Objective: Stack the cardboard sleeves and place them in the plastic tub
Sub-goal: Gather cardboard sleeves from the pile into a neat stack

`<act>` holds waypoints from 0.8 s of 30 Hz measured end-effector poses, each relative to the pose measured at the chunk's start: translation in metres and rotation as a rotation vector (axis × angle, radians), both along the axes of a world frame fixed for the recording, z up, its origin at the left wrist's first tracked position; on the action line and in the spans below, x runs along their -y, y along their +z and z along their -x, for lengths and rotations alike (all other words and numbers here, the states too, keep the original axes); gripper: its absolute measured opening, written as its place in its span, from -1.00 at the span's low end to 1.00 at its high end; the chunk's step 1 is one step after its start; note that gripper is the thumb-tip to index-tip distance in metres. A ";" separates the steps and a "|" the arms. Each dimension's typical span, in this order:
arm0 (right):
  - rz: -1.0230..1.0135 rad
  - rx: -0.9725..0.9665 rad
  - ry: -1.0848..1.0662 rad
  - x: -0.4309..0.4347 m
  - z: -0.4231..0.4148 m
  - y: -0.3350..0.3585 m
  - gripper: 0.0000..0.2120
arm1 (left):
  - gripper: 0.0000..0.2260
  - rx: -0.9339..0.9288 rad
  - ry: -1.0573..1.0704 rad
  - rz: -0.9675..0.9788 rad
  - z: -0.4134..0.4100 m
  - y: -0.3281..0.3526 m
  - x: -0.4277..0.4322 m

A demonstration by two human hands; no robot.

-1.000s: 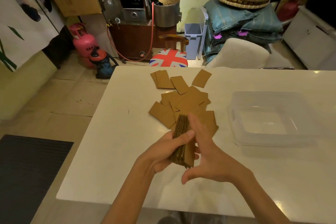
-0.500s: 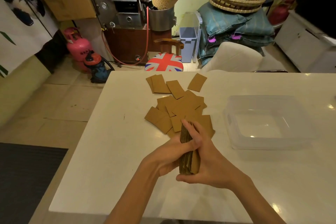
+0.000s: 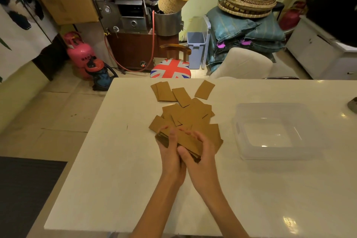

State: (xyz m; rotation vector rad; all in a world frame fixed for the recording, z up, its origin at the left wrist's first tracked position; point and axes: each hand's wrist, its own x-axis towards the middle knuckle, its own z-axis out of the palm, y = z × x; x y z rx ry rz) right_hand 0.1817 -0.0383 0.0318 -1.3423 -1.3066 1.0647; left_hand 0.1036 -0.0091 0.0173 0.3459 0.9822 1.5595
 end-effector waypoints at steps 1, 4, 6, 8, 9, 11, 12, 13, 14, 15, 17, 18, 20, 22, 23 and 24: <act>0.004 -0.028 0.014 0.003 -0.001 -0.002 -0.48 | -0.43 0.018 0.026 -0.001 0.002 0.000 -0.001; 0.009 -0.097 -0.016 0.007 -0.008 -0.005 -0.52 | -0.25 0.044 0.031 -0.009 0.003 0.001 -0.001; 0.016 -0.150 0.025 0.007 -0.015 -0.004 -0.52 | -0.11 0.006 0.050 -0.040 0.001 0.004 0.000; 0.119 -0.299 0.139 0.006 -0.020 -0.001 -0.38 | -0.14 -0.074 0.103 -0.101 -0.001 0.004 0.002; 0.195 -0.410 0.165 0.005 -0.021 -0.001 -0.26 | -0.22 -0.138 0.117 -0.124 -0.004 0.001 0.003; 0.300 -0.561 0.107 0.001 -0.028 -0.006 -0.16 | -0.41 -0.268 0.109 -0.101 -0.008 -0.008 0.010; 0.310 -0.535 0.064 -0.002 -0.034 -0.009 -0.20 | -0.47 -0.281 0.086 -0.069 -0.008 -0.012 0.014; 0.291 -0.432 0.042 -0.005 -0.042 -0.012 -0.26 | -0.51 -0.275 0.049 -0.054 -0.005 -0.017 0.018; 0.250 -0.322 0.042 -0.007 -0.049 -0.016 -0.29 | -0.54 -0.285 0.002 -0.058 0.002 -0.023 0.023; 0.193 -0.234 0.054 -0.010 -0.056 -0.020 -0.29 | -0.60 -0.323 -0.044 -0.074 0.009 -0.028 0.025; 0.070 -0.128 0.090 -0.013 -0.066 -0.032 -0.28 | -0.64 -0.464 -0.154 -0.109 0.023 -0.037 0.028; 0.031 -0.071 0.104 -0.013 -0.067 -0.037 -0.29 | -0.54 -0.559 -0.205 -0.127 0.028 -0.043 0.027; -0.028 0.060 0.112 -0.014 -0.066 -0.050 -0.32 | -0.52 -0.785 -0.268 -0.148 0.031 -0.056 0.023; -0.065 0.172 0.116 -0.015 -0.065 -0.066 -0.34 | -0.65 -1.006 -0.290 -0.184 0.030 -0.070 0.021; -0.075 0.206 0.116 -0.016 -0.065 -0.074 -0.35 | -0.68 -1.066 -0.290 -0.205 0.028 -0.076 0.021; -0.063 0.204 0.113 -0.016 -0.065 -0.081 -0.37 | -0.70 -1.079 -0.283 -0.221 0.025 -0.080 0.023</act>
